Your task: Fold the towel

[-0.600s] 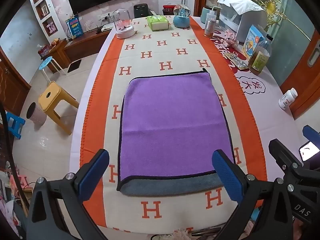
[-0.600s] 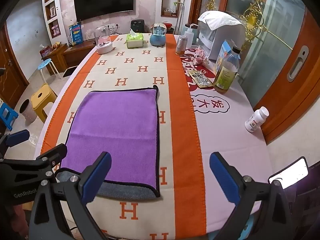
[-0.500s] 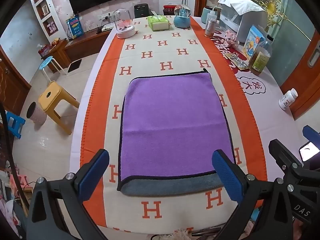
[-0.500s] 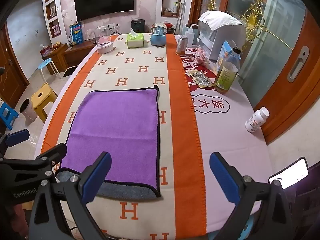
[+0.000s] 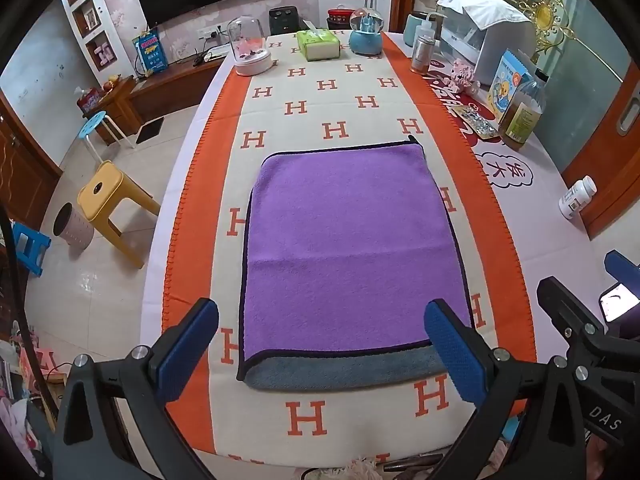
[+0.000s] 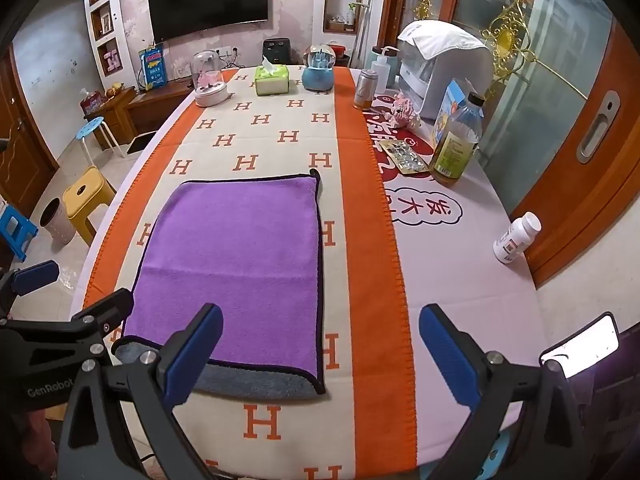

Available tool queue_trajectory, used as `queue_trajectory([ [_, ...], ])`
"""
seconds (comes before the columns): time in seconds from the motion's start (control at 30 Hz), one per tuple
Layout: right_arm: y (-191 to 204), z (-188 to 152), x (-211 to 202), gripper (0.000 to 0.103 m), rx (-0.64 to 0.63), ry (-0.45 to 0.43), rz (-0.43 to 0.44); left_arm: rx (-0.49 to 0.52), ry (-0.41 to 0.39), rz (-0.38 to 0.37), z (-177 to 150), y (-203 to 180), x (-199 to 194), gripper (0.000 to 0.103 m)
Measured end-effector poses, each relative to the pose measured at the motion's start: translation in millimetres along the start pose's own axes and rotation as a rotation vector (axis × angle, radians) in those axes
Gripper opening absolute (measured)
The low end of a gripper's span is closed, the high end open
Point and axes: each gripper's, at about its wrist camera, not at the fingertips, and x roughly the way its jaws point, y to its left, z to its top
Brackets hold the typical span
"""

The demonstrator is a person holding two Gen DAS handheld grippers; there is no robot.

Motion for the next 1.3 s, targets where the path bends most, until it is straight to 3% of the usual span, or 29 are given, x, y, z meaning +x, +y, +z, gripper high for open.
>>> queue_trajectory([
  [1.3,-2.8,2.1,1.5,0.099,-0.003,-0.002,0.009,-0.011,-0.005,0.008,1.0,2.0,5.0,0.102],
])
